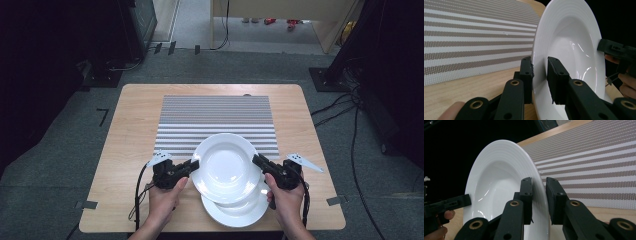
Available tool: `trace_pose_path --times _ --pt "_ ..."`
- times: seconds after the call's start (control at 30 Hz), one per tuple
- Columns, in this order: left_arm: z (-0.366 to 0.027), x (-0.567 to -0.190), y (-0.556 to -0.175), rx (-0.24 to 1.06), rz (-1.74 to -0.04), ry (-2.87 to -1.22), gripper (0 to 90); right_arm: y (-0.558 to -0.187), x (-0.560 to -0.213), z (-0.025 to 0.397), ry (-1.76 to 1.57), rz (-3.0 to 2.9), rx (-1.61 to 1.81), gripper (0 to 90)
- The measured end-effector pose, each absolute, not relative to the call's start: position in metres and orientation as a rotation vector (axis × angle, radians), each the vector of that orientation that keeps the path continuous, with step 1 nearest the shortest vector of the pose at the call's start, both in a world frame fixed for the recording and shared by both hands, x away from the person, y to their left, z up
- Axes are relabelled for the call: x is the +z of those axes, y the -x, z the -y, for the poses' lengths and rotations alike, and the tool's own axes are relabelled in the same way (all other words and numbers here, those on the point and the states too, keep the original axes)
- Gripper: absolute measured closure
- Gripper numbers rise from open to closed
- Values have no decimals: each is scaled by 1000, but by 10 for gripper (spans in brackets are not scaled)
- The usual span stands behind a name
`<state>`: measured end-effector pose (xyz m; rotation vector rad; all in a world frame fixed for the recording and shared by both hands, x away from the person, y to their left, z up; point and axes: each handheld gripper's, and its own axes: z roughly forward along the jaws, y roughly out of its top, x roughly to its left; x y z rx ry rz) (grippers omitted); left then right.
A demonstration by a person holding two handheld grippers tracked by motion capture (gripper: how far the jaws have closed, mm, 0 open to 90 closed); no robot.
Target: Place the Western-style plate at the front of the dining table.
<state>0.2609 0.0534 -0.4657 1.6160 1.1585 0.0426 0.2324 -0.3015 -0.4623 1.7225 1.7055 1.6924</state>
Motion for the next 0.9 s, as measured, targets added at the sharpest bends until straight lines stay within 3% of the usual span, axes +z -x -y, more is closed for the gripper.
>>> trace_pose_path --times 0.9 --pt "-61 -449 -303 71 -1166 -1592 762 -275 -447 291 -1715 -1698 1703 775"
